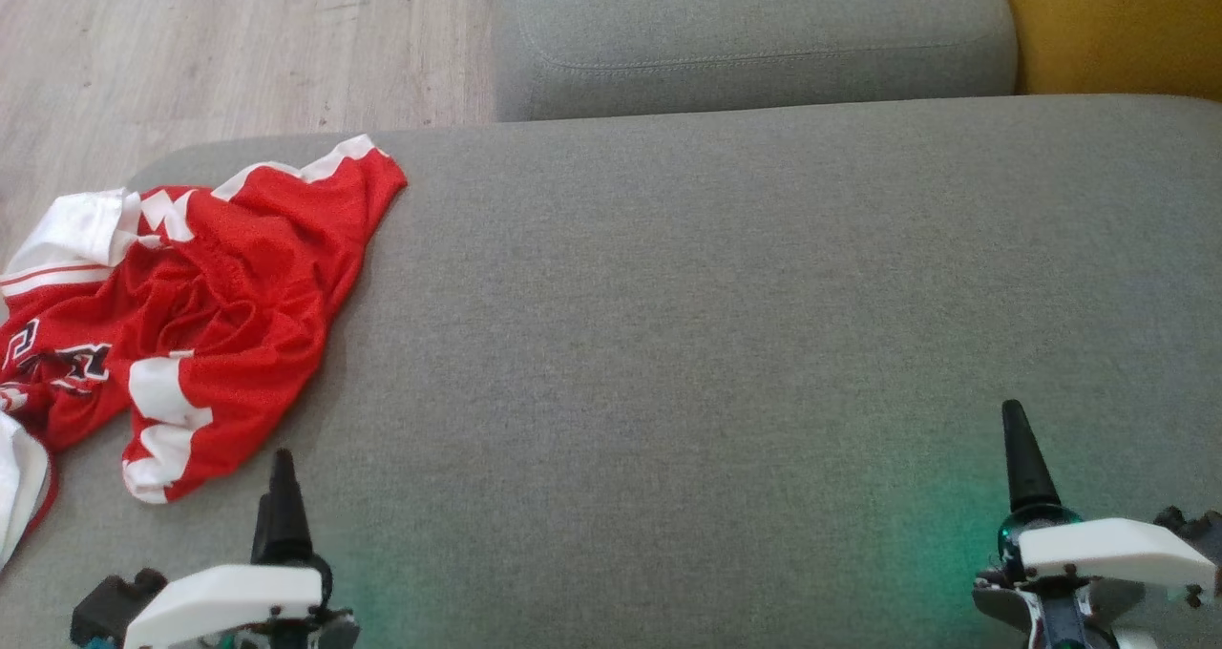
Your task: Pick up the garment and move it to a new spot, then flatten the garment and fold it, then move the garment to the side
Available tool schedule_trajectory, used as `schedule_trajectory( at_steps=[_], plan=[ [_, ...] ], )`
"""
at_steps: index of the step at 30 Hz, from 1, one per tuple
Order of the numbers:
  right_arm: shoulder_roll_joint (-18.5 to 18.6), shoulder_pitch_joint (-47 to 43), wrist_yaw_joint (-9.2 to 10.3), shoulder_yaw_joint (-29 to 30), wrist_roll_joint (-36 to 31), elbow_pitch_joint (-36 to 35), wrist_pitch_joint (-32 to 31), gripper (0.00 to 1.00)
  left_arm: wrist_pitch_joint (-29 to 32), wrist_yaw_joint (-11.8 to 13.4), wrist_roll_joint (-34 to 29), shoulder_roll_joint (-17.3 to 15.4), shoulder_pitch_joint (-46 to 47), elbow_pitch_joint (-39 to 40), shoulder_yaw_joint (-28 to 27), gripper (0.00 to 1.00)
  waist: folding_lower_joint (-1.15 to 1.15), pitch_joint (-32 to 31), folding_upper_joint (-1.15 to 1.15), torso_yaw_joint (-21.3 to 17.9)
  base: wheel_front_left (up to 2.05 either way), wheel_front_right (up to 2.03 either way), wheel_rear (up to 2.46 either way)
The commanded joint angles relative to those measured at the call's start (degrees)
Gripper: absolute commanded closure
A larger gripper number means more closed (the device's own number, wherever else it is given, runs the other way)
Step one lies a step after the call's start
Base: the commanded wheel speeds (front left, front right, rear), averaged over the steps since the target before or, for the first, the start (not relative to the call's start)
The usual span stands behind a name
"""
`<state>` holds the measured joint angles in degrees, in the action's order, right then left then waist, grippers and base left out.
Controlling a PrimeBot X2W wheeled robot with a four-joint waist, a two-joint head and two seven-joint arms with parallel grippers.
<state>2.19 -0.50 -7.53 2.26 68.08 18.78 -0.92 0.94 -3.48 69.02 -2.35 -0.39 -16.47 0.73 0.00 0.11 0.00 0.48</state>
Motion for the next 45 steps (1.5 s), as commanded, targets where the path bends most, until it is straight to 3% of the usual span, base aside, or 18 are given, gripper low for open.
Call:
schedule_trajectory(
  at_steps=[1, 45],
  plan=[
    [0.26, 3.20, 0.01, -0.76, -2.21, -2.38, 0.72, 0.00, -0.62, 0.40, -2.09, -0.29, 2.43, 2.15, 0.26, 0.00, 0.00, 0.00, 0.00, 0.01, 0.00, 0.00, 0.00],
    [0.47, 4.88, 0.03, -6.11, -34.58, -5.04, 8.15, 0.00, -8.12, 4.66, -33.07, -0.41, 3.32, 6.31, 5.84, 0.00, 0.00, 0.19, 0.00, 0.39, 0.00, 0.00, 0.00]
  ],
)
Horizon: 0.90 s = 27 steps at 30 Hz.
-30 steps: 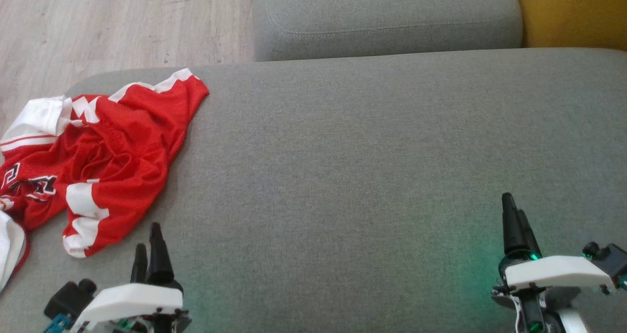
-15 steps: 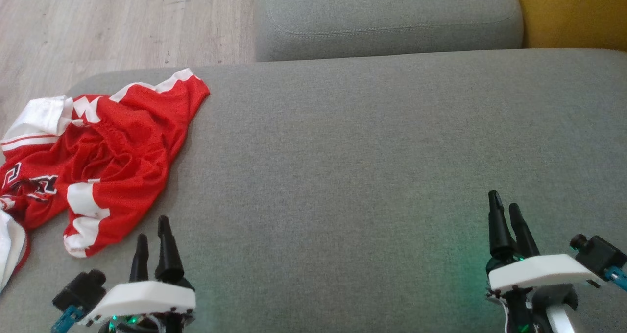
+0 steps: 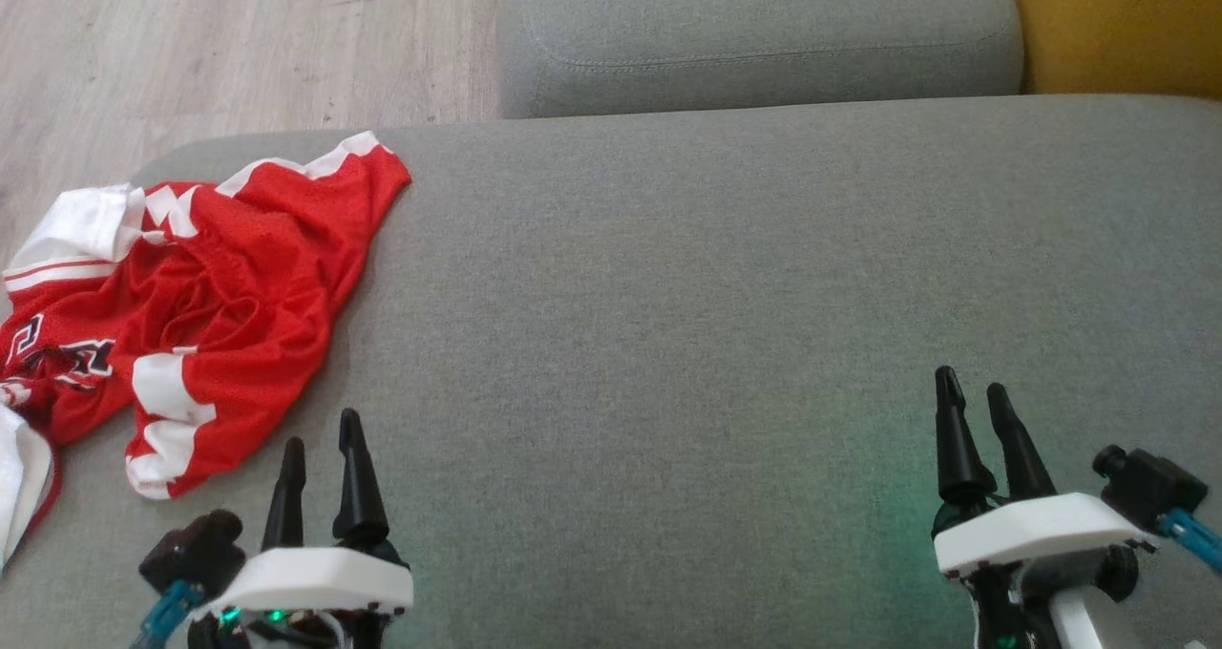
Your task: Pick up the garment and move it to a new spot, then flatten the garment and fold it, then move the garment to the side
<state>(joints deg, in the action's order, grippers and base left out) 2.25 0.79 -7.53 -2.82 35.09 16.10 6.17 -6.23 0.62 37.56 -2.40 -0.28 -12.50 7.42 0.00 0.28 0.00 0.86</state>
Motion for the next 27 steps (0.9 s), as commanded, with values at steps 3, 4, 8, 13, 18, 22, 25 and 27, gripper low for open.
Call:
schedule_trajectory(
  at_steps=[3, 4, 8, 13, 18, 22, 25, 27],
  plan=[
    [0.43, 3.75, 0.03, -1.27, -4.37, -2.48, 1.74, 0.00, -1.62, 1.03, -4.42, -0.37, 3.32, 2.60, -0.35, 0.00, 0.00, 0.11, 0.00, 0.12, 0.00, 0.00, 0.00],
    [0.44, 3.79, 0.03, -1.34, -5.07, -2.49, 1.91, 0.00, -1.79, 1.14, -5.12, -0.37, 3.34, 2.64, -0.22, 0.00, 0.00, 0.12, 0.00, 0.14, 0.00, 0.00, 0.00],
    [0.46, 3.96, 0.03, -1.69, -7.88, -2.59, 2.59, 0.00, -2.47, 1.55, -7.95, -0.38, 3.42, 2.84, 0.22, 0.00, 0.00, 0.13, 0.00, 0.19, 0.00, 0.00, 0.00],
    [0.48, 4.06, 0.03, -1.79, -10.37, -2.63, 3.27, 0.00, -3.16, 1.96, -10.52, -0.39, 3.46, 3.16, 0.64, 0.00, 0.00, 0.12, 0.00, 0.22, 0.00, 0.00, 0.00],
    [0.50, 4.21, 0.03, -1.81, -13.41, -2.51, 4.11, 0.00, -4.01, 2.48, -13.94, -0.40, 3.51, 3.28, 1.16, 0.00, 0.00, 0.15, 0.00, 0.26, 0.00, 0.00, 0.00],
    [0.52, 4.35, 0.03, -1.88, -15.70, -2.23, 4.79, 0.00, -4.69, 2.88, -16.57, -0.41, 3.59, 3.29, 1.58, 0.00, 0.00, 0.17, 0.00, 0.31, 0.00, 0.00, 0.00],
    [0.53, 4.44, 0.04, -2.02, -17.62, -2.19, 5.29, 0.00, -5.20, 3.16, -18.57, -0.42, 3.67, 3.40, 1.98, 0.00, 0.00, 0.18, 0.00, 0.37, 0.00, 0.00, 0.00],
    [0.54, 4.46, 0.04, -1.97, -18.60, -2.15, 5.63, 0.00, -5.54, 3.37, -19.92, -0.43, 3.72, 3.50, 2.25, 0.00, 0.00, 0.19, 0.00, 0.41, 0.00, 0.00, 0.00]
  ],
)
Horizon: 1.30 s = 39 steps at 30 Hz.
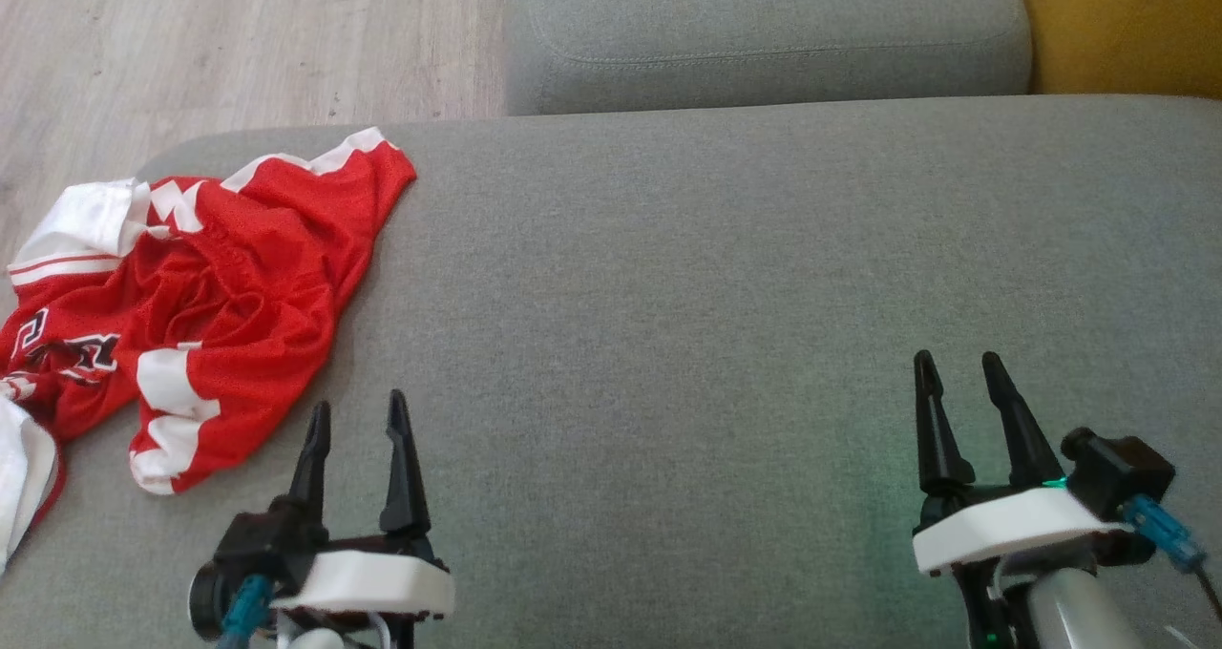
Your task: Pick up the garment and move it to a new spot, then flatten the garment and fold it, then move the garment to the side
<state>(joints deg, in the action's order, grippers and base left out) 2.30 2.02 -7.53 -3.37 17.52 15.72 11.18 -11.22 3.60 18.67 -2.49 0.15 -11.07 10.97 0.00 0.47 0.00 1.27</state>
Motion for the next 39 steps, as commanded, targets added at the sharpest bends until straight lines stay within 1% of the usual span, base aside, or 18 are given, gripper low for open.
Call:
schedule_trajectory(
  at_steps=[1, 19, 28, 39],
  plan=[
    [0.49, 3.25, 0.04, -1.48, -1.63, -1.75, 0.79, 0.00, -0.72, 0.50, -1.73, -0.34, 3.29, 2.09, -1.18, 0.00, 0.00, 0.00, 0.00, -0.01, 0.00, 0.00, 0.00],
    [0.57, 3.92, 0.04, -2.90, -13.89, -1.58, 3.82, 0.00, -3.78, 2.51, -14.18, -0.39, 3.72, 1.27, 0.68, 0.00, 0.00, -0.19, 0.00, -0.16, 0.00, 0.00, 0.00],
    [0.57, 3.39, 0.04, -1.67, -13.32, -1.60, 3.82, 0.00, -3.78, 2.08, -14.39, -0.39, 4.03, 0.28, 0.68, 0.00, 0.00, -0.20, 0.00, 0.35, 0.00, 0.00, 0.00],
    [0.57, 2.98, 0.04, -0.92, -13.49, -1.27, 3.82, 0.00, -3.78, 2.14, -14.23, -0.39, 4.26, -0.25, 0.39, 0.00, 0.00, -0.08, 0.00, 1.36, 0.00, 0.00, 0.00]
  ],
)
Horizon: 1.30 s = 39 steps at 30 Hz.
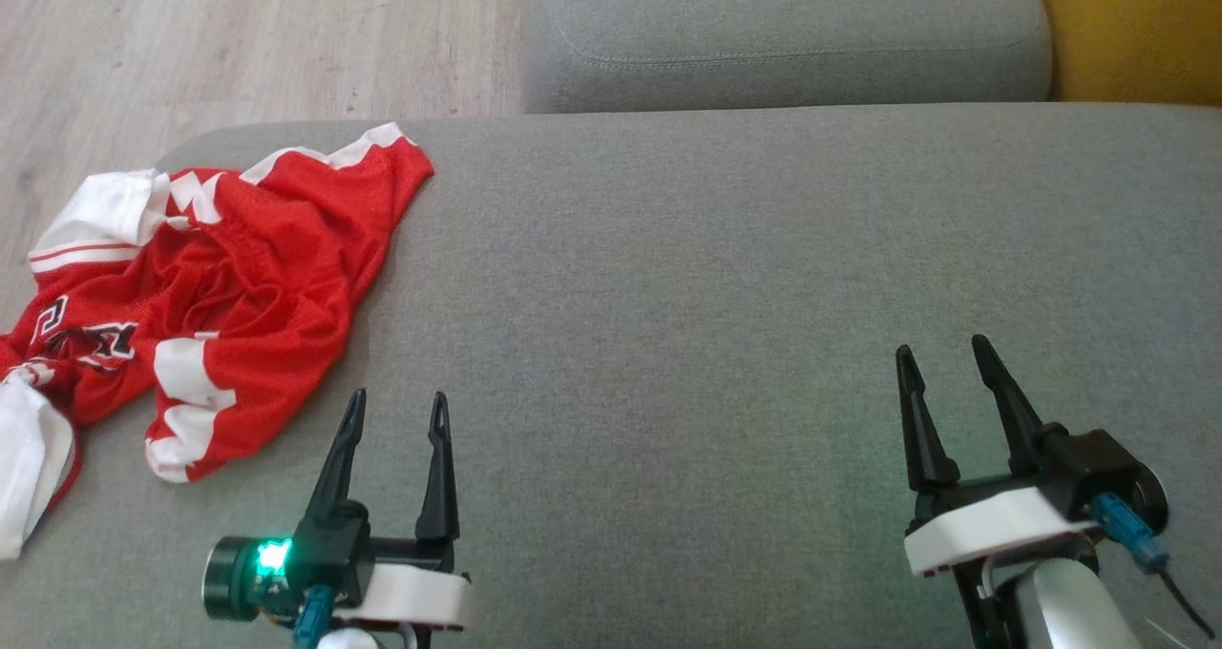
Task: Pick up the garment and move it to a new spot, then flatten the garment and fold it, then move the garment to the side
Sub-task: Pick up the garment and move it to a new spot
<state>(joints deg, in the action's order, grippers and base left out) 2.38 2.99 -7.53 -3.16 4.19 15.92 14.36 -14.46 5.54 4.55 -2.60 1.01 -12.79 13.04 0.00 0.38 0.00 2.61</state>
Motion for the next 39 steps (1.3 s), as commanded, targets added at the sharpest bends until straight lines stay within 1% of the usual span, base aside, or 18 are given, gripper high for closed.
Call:
schedule_trajectory(
  at_steps=[1, 5, 9, 14, 17, 18, 20, 25, 31, 34, 35, 39],
  plan=[
    [0.50, 1.96, 0.04, -1.11, -0.17, -1.43, 0.63, 0.00, -0.54, 0.26, -0.09, -0.28, 3.41, 1.42, -1.74, 0.00, 0.00, 0.04, 0.00, 0.18, 0.00, 0.00, 0.00],
    [0.50, 1.76, 0.04, -1.09, -0.13, -1.38, 0.63, 0.00, -0.54, 0.44, -0.09, -0.28, 3.66, 1.27, -2.06, 0.00, 0.00, 0.25, 0.00, 1.85, 0.00, 0.00, 0.00],
    [0.50, 1.40, 0.04, -0.92, -0.18, -1.31, 0.63, 0.00, -0.54, 0.59, -0.16, -0.28, 3.93, 1.23, -2.25, 0.00, 0.00, 0.33, 0.00, 5.32, 0.00, 0.00, 0.00],
    [0.50, 1.10, 0.04, -0.76, -0.33, -1.39, 0.63, 0.00, -0.54, 0.74, -0.28, -0.28, 3.95, 1.19, -2.94, 0.00, 0.00, 0.57, 0.00, 11.72, 0.00, 0.00, 0.00],
    [0.50, 1.10, 0.04, -0.71, -0.42, -1.40, 0.63, 0.00, -0.54, 0.95, -0.42, -0.28, 3.81, 1.33, -3.50, 0.00, 0.00, 0.80, 0.00, 16.28, 0.00, 0.00, 0.00],
    [0.50, 1.21, 0.04, -0.78, -0.48, -1.38, 0.63, 0.00, -0.54, 1.06, -0.48, -0.28, 3.68, 1.43, -4.17, 0.00, 0.00, 1.05, 0.00, 19.09, 0.00, 0.00, 0.00],
    [0.50, 1.30, 0.04, -0.56, -0.57, -1.43, 0.63, 0.00, -0.54, 1.04, -0.54, -0.28, 3.57, 1.48, -4.88, 0.00, 0.00, 1.34, 0.00, 21.94, 0.00, 0.00, 0.00],
    [0.50, 1.65, 0.04, -0.32, -1.22, -1.42, 0.63, 0.00, -0.54, 1.55, -0.80, -0.28, 3.15, 2.54, -7.39, 0.00, 0.00, 2.60, 0.00, 27.06, 0.00, 0.00, 0.00],
    [0.50, 4.07, 0.04, 0.16, -3.64, -1.50, 0.63, 0.00, -0.54, 1.86, -2.80, -0.39, 4.89, 6.70, -9.56, 0.00, 0.00, 7.28, 0.00, 28.84, 0.00, 0.00, 0.00],
    [0.50, 5.48, 0.04, 1.17, -5.27, -1.66, 0.63, 0.00, -0.54, 1.41, -3.55, -0.62, 8.01, 8.15, -9.69, 0.00, 0.00, 10.64, 0.00, 29.31, 0.00, 0.00, 0.00],
    [0.50, 5.48, 0.04, 1.17, -5.27, -1.66, 0.63, 0.00, -0.54, 1.41, -3.55, -0.62, 8.01, 8.15, -9.69, 0.00, 0.00, 10.64, 0.00, 29.31, 0.00, 0.00, 0.00],
    [0.50, 7.80, 0.04, 2.62, -9.31, -2.67, 0.63, 0.00, -0.54, 0.05, -3.78, -0.91, 15.66, 7.59, -9.34, 0.00, 0.00, 16.54, 0.00, 29.77, 0.00, 0.00, 0.00]
  ],
)
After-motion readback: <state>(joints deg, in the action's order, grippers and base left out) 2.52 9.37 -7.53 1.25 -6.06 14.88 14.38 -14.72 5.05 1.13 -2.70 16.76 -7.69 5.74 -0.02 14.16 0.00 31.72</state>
